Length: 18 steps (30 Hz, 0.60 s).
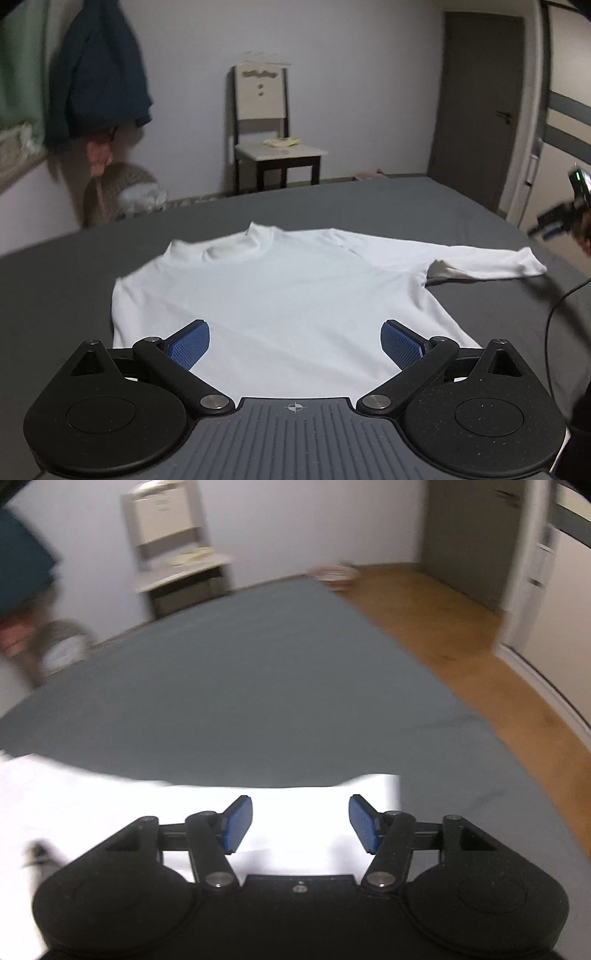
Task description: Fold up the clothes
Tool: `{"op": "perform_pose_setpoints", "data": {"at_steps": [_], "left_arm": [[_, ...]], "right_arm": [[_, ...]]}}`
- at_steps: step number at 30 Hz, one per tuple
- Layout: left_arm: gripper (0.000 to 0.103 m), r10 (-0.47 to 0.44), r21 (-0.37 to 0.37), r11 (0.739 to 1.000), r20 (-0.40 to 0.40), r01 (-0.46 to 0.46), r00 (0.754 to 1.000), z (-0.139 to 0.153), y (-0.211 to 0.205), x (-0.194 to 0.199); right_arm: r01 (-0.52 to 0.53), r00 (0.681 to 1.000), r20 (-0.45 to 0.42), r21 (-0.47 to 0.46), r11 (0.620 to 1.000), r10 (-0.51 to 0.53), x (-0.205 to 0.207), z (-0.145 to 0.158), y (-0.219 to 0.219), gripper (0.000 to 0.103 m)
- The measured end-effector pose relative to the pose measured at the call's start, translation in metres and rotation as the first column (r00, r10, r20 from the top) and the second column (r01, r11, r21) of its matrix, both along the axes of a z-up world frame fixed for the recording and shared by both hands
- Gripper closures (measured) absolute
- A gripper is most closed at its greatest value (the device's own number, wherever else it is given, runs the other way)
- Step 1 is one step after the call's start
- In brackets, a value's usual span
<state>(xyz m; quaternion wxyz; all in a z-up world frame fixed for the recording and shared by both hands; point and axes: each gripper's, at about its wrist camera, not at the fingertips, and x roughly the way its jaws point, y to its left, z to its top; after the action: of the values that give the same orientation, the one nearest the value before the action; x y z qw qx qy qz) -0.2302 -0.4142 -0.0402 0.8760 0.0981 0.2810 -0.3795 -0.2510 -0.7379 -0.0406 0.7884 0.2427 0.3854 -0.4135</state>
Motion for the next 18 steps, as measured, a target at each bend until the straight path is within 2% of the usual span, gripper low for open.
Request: {"op": "perform_pose_setpoints", "data": {"at_steps": [3, 7, 9, 13, 15, 18], "left_arm": [[0.003, 0.022, 0.018, 1.0, -0.02, -0.021, 1.0, -0.007, 0.008, -0.009], [0.003, 0.074, 0.026, 0.997, -0.022, -0.073, 0.997, -0.008, 0.019, -0.021], [0.003, 0.095, 0.031, 0.995, -0.013, -0.094, 0.995, -0.008, 0.024, -0.022], [0.003, 0.161, 0.045, 0.986, -0.019, -0.16, 0.987, -0.007, 0.031, -0.015], [0.003, 0.185, 0.03, 0.982, -0.038, -0.184, 0.982, -0.008, 0.034, -0.011], [0.003, 0.196, 0.027, 0.98, -0.041, -0.195, 0.98, -0.01, 0.035, -0.008]], "right_arm": [[0.076, 0.997, -0.021, 0.013, 0.997, -0.075, -0.015, -0.021, -0.032, 0.051], [0.089, 0.996, 0.001, 0.02, 0.996, -0.089, -0.017, -0.043, -0.058, 0.058], [0.074, 0.997, 0.007, 0.023, 0.997, -0.074, -0.014, -0.052, -0.066, 0.067], [0.036, 0.999, 0.027, 0.009, 0.999, -0.036, -0.029, -0.066, -0.067, 0.075], [-0.005, 0.999, 0.041, -0.022, 1.0, 0.006, -0.035, -0.069, -0.059, 0.096], [-0.04, 0.999, 0.031, -0.081, 0.996, 0.042, -0.028, -0.061, -0.046, 0.097]]}}
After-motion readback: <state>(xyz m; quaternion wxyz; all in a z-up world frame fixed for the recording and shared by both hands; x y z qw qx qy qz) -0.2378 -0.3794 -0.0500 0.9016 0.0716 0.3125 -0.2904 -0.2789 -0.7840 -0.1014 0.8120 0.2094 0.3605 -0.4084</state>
